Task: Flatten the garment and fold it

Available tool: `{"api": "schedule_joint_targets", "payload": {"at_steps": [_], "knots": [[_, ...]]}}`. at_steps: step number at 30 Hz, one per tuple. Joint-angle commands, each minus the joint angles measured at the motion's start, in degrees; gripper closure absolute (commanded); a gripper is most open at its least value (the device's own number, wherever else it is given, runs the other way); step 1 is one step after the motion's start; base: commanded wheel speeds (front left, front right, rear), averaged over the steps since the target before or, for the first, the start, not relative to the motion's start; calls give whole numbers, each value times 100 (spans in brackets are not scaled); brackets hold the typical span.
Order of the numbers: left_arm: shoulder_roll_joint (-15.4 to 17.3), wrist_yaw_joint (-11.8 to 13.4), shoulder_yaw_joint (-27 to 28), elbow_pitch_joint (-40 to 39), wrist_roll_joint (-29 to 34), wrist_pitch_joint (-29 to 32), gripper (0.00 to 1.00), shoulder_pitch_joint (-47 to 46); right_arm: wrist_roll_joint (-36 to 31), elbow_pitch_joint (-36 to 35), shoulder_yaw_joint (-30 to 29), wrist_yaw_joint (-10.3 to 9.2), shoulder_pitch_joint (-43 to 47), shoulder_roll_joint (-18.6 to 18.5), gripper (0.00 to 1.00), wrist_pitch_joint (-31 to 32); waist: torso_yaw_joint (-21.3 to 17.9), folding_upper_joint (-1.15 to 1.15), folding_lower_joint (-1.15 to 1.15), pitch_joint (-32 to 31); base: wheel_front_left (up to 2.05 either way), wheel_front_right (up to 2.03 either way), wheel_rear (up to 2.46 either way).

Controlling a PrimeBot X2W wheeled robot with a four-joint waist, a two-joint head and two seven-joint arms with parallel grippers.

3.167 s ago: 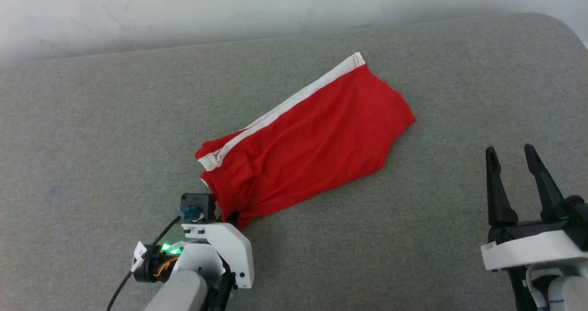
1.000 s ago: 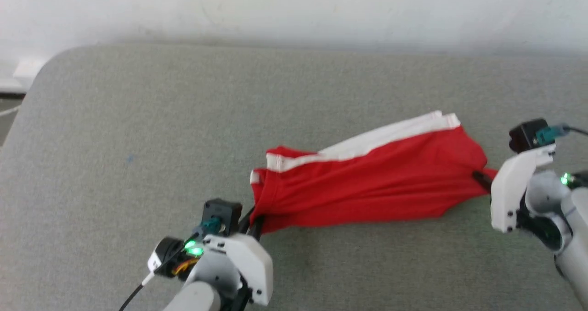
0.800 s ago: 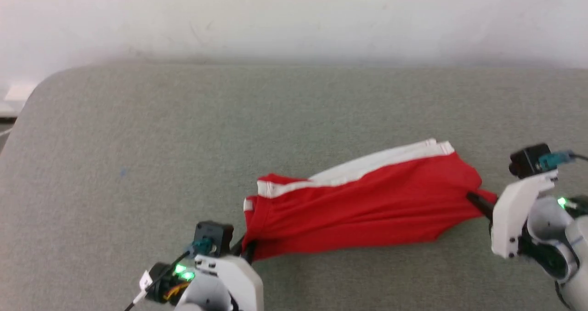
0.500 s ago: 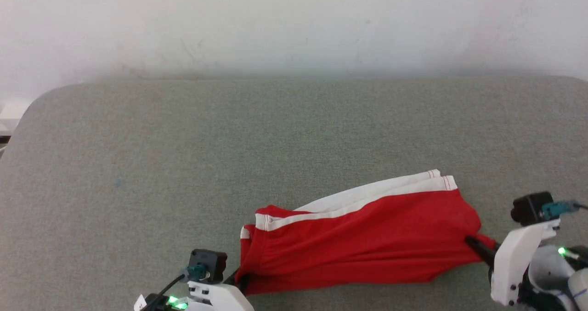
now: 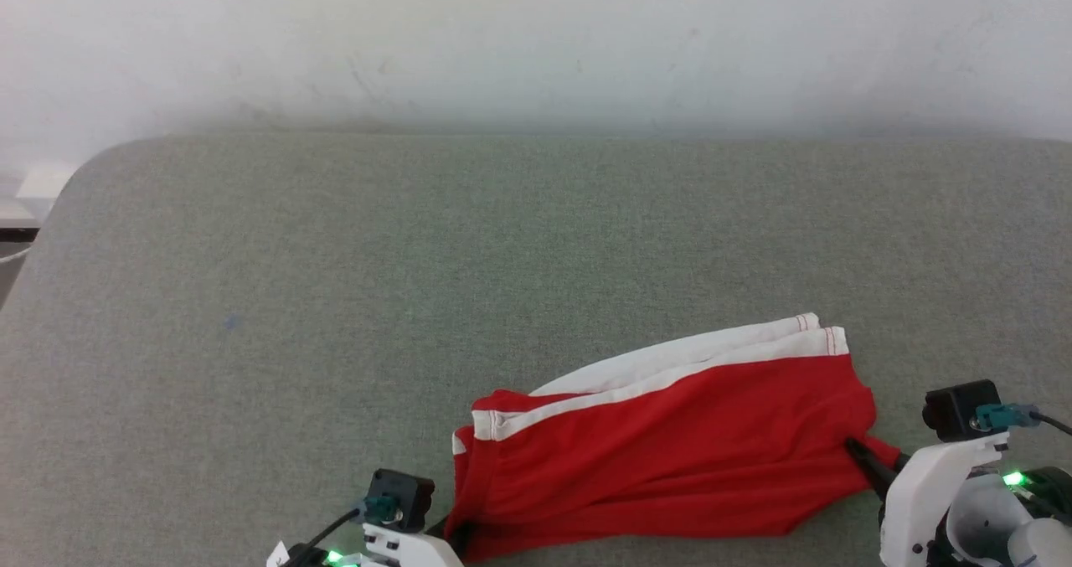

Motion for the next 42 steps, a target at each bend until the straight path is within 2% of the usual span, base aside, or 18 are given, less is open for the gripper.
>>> {"api": "schedule_joint_targets", "payload": {"at_steps": [1,11,15,19,21,24,29,37,42], "knots": [[-28,-24,-65,156,10,-33,0,7,-66,29,-9,-12,-19,1,0,-112,40,-1,0,-71,0,0,0],[-30,29,214,-375,16,-1036,0,158,-76,-276,-440,-12,255,27,0,-1073,274,-1,0,-605,0,0,0],[77,134,418,-750,54,-1486,0,292,-387,-538,-709,-12,451,114,0,-1448,328,-1,0,-740,0,0,0],[180,264,685,-937,297,-2311,0,297,-826,-684,-973,-12,618,305,0,-1615,352,-1,0,-789,0,0,0],[132,395,879,-1006,434,-2599,0,294,-1007,-679,-1090,-12,702,455,0,-1587,365,-1,0,-793,0,0,0],[65,496,1158,-1166,804,-2717,0,300,-1248,-607,-1250,-12,780,673,0,-1479,388,-1,0,-763,0,0,0],[-148,496,1714,-1607,1577,-2725,0,523,-1523,-366,-1642,-12,752,1029,0,-1146,471,-1,0,-638,0,0,0],[-482,106,2113,-1534,2117,-2727,0,756,-1584,240,-2293,-12,470,1436,0,-476,706,-1,0,-374,0,0,0],[-739,-105,2255,-1473,2299,-2727,0,679,-1228,545,-2268,-12,245,1464,0,-203,887,-1,0,-180,0,0,0]]}}
